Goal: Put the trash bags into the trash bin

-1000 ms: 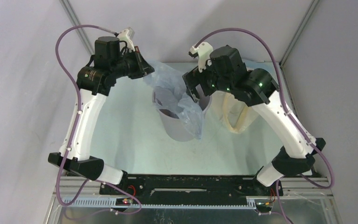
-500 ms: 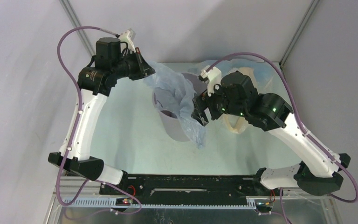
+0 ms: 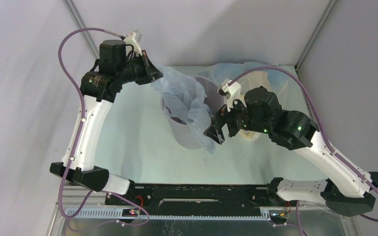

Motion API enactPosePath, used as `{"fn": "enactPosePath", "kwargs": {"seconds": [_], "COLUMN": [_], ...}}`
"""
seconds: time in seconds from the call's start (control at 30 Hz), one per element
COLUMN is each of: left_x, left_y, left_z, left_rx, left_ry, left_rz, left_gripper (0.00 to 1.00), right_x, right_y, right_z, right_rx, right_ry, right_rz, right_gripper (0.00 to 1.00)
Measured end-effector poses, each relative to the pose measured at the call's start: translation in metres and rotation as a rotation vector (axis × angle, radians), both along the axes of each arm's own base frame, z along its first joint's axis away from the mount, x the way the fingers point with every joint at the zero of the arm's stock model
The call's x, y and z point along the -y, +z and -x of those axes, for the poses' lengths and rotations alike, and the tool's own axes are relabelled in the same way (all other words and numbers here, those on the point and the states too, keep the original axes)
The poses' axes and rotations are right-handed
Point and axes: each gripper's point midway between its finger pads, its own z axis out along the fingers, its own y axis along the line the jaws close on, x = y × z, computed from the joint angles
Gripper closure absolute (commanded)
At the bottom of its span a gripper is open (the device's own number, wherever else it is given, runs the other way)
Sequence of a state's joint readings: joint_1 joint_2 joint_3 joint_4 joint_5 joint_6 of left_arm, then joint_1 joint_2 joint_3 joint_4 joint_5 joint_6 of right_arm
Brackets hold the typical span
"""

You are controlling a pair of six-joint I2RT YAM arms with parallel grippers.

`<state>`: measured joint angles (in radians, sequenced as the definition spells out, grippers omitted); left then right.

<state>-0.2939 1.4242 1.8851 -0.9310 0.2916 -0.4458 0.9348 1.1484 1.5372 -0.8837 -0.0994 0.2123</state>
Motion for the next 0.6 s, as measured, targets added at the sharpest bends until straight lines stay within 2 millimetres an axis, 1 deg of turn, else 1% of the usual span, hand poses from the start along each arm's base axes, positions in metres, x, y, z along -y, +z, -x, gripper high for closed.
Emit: {"fn": "enactPosePath", "kwargs": {"seconds": [0.07, 0.2, 0.23, 0.27, 0.3, 0.37, 0.43, 0.5, 0.6], "left_x": [0.000, 0.000, 0.000, 0.000, 0.000, -0.001, -0.001, -0.002, -0.006], "left_y": [0.000, 0.001, 0.001, 0.001, 0.001, 0.002, 0.004, 0.004, 0.007], "left_z": [0.000, 0.001, 0.001, 0.001, 0.001, 0.002, 0.004, 0.007, 0.014], "left_rx": [0.000, 0.001, 0.002, 0.002, 0.003, 0.005, 0.008, 0.006, 0.010], "left_ry": [0.000, 0.000, 0.000, 0.000, 0.000, 0.000, 0.001, 0.001, 0.008], "left_rz": [0.000, 0.001, 0.001, 0.001, 0.001, 0.002, 0.003, 0.002, -0.003], "left_gripper": [0.99, 0.99, 0.99, 0.99, 0.99, 0.99, 0.99, 0.99, 0.99], "right_x": [0.001, 0.004, 0.004, 0.003, 0.003, 0.001, -0.002, -0.003, -0.002], "right_y": [0.000, -0.012, -0.014, -0.017, -0.018, -0.021, -0.024, -0.028, -0.036], "right_z": [0.002, 0.006, 0.007, 0.008, 0.009, 0.011, 0.014, 0.017, 0.019], "right_rx": [0.004, -0.018, -0.025, -0.036, -0.043, -0.063, -0.082, -0.104, -0.130], "right_ry": [-0.001, -0.006, -0.007, -0.008, -0.005, 0.006, 0.017, 0.024, 0.023], "right_rz": [-0.020, -0.026, -0.025, -0.026, -0.025, -0.028, -0.032, -0.033, -0.025], "right_gripper": [0.16, 0.27, 0.32, 0.39, 0.48, 0.71, 0.88, 0.99, 1.00]}}
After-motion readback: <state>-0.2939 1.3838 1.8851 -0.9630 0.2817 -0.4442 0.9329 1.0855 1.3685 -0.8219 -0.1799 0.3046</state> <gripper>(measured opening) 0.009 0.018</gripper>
